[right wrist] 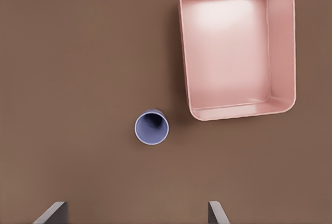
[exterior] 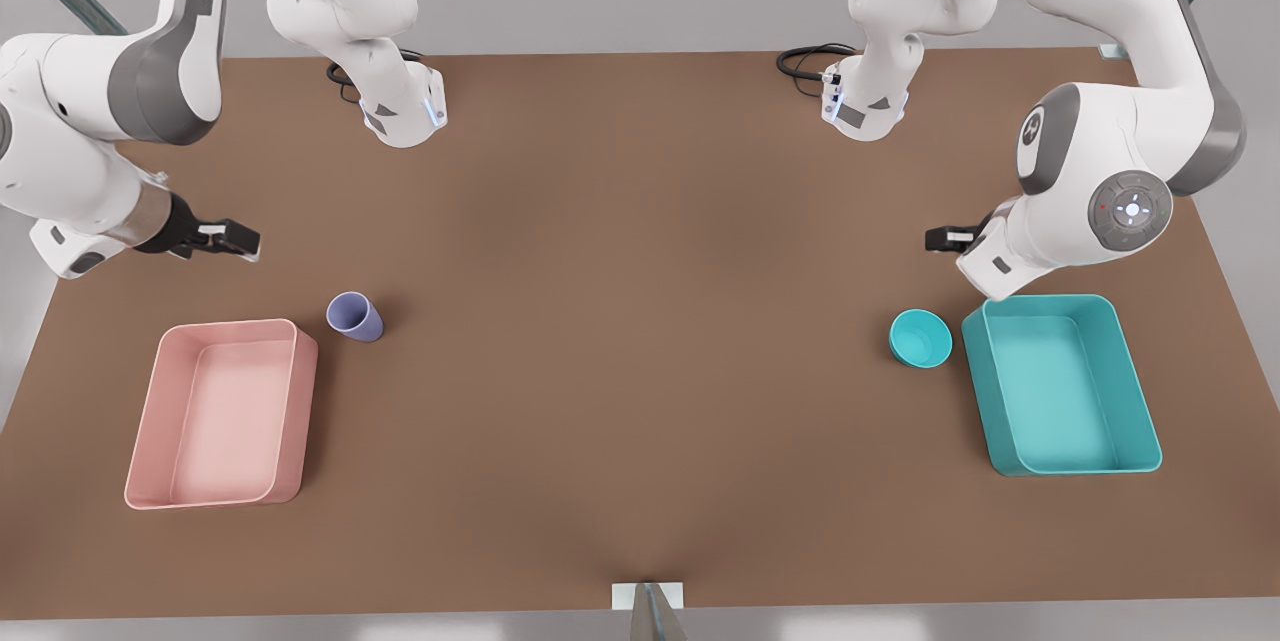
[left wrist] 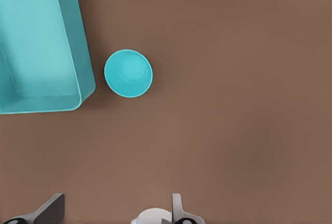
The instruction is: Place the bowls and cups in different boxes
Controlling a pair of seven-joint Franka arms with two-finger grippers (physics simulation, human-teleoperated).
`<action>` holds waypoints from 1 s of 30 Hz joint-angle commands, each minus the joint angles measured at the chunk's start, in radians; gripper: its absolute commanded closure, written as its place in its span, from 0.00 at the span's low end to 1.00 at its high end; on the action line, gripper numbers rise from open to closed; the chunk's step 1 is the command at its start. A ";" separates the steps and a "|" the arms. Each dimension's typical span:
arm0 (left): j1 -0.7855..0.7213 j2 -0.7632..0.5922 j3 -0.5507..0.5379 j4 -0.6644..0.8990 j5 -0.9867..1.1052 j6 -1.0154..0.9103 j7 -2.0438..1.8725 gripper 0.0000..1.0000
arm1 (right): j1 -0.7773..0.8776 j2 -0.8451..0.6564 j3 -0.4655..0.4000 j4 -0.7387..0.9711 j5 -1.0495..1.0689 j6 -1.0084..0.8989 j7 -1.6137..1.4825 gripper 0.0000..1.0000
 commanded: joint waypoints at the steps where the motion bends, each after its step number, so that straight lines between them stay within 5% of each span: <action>1: 0.000 -0.001 0.000 0.000 0.001 0.013 0.002 0.00 | 0.002 -0.001 -0.001 0.000 0.001 0.020 -0.005 0.00; 4: -0.023 0.019 0.000 -0.004 0.004 0.036 -0.004 0.00 | 0.013 0.009 0.002 -0.041 0.007 0.020 0.008 0.00; 9: -0.118 0.154 0.000 -0.296 0.071 0.585 -0.005 0.00 | 0.057 0.016 0.002 -0.339 0.010 0.390 0.011 0.00; 13: -0.121 0.218 0.041 -0.472 0.157 0.809 -0.007 0.00 | 0.042 0.009 -0.002 -0.500 0.005 0.548 0.009 0.00; 23: -0.072 0.280 0.064 -0.615 0.159 0.990 0.013 0.00 | -0.033 0.081 -0.004 -0.658 0.012 0.792 -0.003 0.00; 27: -0.074 0.289 0.064 -0.613 0.159 0.987 0.010 0.64 | -0.038 0.111 -0.004 -0.688 0.015 0.838 -0.005 0.00; 30: -0.075 0.284 0.064 -0.610 0.159 0.979 0.018 0.79 | -0.053 0.114 -0.004 -0.701 0.015 0.839 -0.012 0.00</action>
